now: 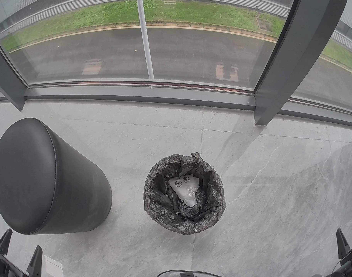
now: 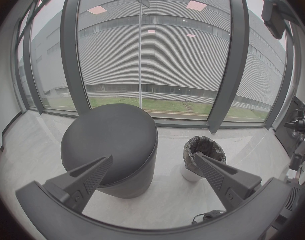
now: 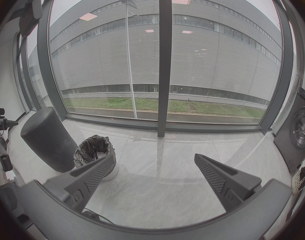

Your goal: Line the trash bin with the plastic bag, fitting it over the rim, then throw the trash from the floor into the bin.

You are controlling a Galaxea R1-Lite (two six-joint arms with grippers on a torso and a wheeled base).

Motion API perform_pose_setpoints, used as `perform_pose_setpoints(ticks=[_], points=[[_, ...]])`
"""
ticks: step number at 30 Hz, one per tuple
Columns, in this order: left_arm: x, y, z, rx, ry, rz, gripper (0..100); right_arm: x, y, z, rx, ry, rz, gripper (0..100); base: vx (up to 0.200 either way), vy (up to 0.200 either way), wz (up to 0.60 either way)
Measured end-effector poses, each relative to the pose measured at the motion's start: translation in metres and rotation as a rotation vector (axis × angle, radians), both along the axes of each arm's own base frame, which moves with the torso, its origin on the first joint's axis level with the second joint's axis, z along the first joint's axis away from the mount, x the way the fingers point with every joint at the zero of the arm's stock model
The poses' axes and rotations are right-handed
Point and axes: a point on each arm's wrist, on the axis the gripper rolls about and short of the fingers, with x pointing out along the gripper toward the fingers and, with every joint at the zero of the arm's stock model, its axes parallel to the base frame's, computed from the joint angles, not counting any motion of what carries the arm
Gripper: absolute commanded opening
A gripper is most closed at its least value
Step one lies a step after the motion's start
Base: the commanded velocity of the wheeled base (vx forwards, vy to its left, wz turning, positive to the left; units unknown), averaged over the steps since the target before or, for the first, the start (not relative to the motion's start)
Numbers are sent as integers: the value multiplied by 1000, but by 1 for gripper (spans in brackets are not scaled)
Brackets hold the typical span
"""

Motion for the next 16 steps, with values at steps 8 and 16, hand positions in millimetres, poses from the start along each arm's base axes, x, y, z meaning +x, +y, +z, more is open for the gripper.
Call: perform_pose_setpoints(ticks=[8,16], points=[[0,3,-4,8,45,124,100,0,0,0,9,1,-1,100,0,0,0],[0,4,-6,17,59,165,100,0,0,0,11,2,-1,100,0,0,0]])
